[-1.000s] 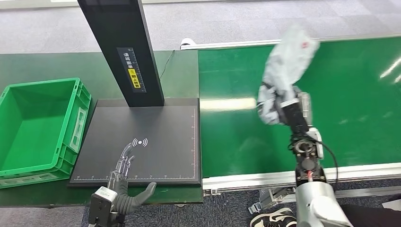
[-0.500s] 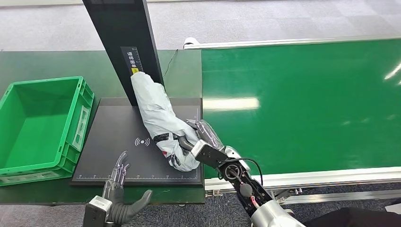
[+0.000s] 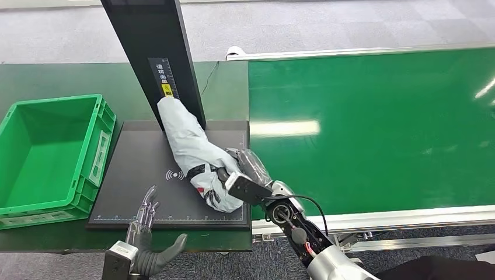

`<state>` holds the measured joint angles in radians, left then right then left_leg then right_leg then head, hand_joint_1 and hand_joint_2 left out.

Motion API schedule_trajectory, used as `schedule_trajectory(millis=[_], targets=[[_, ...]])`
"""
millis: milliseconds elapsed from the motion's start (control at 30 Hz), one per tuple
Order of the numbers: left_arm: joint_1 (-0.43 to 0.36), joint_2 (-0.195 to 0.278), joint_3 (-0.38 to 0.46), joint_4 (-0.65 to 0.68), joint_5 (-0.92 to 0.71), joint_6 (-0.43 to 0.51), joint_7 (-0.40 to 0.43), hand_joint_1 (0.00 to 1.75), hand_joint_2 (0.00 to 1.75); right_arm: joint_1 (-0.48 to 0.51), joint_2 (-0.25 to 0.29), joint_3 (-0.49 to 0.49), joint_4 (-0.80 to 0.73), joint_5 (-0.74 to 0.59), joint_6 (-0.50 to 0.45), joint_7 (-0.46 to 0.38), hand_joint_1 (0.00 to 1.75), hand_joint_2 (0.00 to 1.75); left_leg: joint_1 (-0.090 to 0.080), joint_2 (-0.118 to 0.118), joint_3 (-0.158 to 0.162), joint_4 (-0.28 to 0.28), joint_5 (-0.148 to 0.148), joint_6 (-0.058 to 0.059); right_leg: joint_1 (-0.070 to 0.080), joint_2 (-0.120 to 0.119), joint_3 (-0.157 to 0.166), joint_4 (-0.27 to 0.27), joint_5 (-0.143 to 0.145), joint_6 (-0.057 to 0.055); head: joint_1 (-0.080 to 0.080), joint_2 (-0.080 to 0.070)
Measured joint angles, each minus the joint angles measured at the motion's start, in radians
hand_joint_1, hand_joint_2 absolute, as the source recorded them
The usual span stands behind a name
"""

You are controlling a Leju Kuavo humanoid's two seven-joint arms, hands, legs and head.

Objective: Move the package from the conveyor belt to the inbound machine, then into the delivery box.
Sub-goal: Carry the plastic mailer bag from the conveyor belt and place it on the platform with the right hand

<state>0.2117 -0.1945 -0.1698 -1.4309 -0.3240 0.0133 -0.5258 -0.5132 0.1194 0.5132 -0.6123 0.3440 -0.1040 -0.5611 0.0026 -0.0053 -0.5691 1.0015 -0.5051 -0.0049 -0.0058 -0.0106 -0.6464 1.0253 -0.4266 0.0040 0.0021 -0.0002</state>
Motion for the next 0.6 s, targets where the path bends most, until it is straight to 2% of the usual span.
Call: schedule_trajectory(millis=[33,167,367,600], targets=[[0.0,0.0,-0.003,-0.002,0.0,0.002,0.002,0.0,1.75,-0.014,0.001,-0.001,0.009,-0.005,-0.012,0.019,0.0,1.75,0.0,0.0,0.0,0.0,0.0,0.0,0.0,0.0,0.0,0.0,0.0,0.0,0.0,0.0],[-0.001,0.001,-0.015,-0.005,0.002,0.007,0.009,0.0,1.75,-0.073,0.002,-0.02,0.059,-0.047,-0.016,0.061,0.0,1.75,0.0,0.0,0.001,0.0,0.0,0.0,0.0,0.0,0.001,0.0,0.0,0.0,0.0,0.0],[-0.01,0.003,-0.02,-0.004,0.021,0.023,0.008,0.0,1.75,-0.108,0.007,-0.085,0.072,-0.138,-0.036,-0.019,0.0,1.75,0.0,0.0,0.001,0.0,0.0,0.0,0.0,0.0,0.0,0.0,0.0,0.0,0.0,0.0],[-0.025,0.001,-0.004,-0.004,0.13,0.078,-0.019,0.0,1.75,-0.106,0.007,-0.138,0.03,-0.172,-0.027,-0.042,0.0,1.75,0.0,0.0,0.001,0.0,0.0,0.0,0.0,0.0,0.001,0.0,0.0,0.0,0.0,0.0]])
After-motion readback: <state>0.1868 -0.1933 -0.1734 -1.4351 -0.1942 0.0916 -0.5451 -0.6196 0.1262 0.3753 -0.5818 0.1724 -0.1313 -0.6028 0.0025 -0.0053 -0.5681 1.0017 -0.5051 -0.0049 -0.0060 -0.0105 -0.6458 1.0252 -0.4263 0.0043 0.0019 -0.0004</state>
